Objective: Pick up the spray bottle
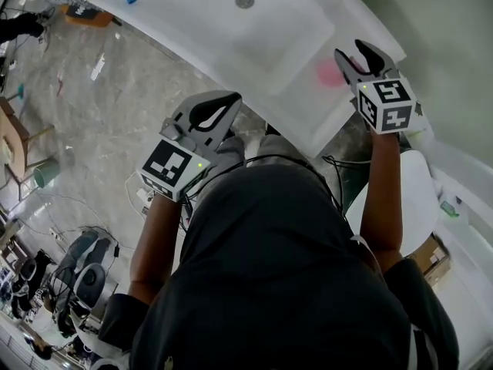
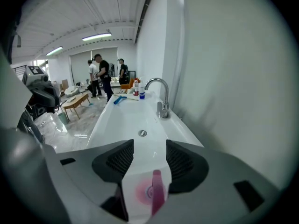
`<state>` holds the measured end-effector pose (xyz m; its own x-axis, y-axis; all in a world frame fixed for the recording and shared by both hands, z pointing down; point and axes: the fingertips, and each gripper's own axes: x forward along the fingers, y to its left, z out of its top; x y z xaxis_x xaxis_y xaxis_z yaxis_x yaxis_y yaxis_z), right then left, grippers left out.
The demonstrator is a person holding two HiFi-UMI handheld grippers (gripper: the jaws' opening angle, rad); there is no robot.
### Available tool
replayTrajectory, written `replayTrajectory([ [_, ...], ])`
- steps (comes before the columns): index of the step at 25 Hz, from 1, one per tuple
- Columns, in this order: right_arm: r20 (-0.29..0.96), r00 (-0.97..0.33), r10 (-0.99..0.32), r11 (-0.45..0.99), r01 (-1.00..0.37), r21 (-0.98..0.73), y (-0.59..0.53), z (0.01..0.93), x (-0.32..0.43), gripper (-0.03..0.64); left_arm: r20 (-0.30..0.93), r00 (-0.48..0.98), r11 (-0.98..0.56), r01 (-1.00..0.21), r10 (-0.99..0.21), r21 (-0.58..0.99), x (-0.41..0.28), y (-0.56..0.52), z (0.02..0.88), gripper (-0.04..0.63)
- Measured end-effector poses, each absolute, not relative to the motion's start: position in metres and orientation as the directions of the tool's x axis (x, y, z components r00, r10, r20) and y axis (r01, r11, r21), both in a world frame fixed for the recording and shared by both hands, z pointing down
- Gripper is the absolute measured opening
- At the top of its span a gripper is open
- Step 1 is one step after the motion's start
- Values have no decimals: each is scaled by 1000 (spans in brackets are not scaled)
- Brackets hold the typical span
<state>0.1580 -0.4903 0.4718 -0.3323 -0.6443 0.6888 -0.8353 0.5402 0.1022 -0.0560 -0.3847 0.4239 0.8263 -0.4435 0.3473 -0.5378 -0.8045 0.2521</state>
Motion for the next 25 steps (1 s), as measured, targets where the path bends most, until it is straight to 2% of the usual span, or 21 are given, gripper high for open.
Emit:
replayTrajectory([
  [8, 790, -291, -539, 578, -811, 96, -486, 509, 169, 213, 357, 831, -808, -528, -427, 262, -49, -401, 427, 5],
  [17, 809, -279, -518, 554, -830, 68, -482, 532, 192, 213, 363, 831, -807, -527, -422, 266, -34, -400, 431, 5],
  [25, 828, -241, -505, 584, -803, 122, -481, 532, 201, 213, 370, 830, -806, -525, -416, 272, -29, -402, 432, 5],
])
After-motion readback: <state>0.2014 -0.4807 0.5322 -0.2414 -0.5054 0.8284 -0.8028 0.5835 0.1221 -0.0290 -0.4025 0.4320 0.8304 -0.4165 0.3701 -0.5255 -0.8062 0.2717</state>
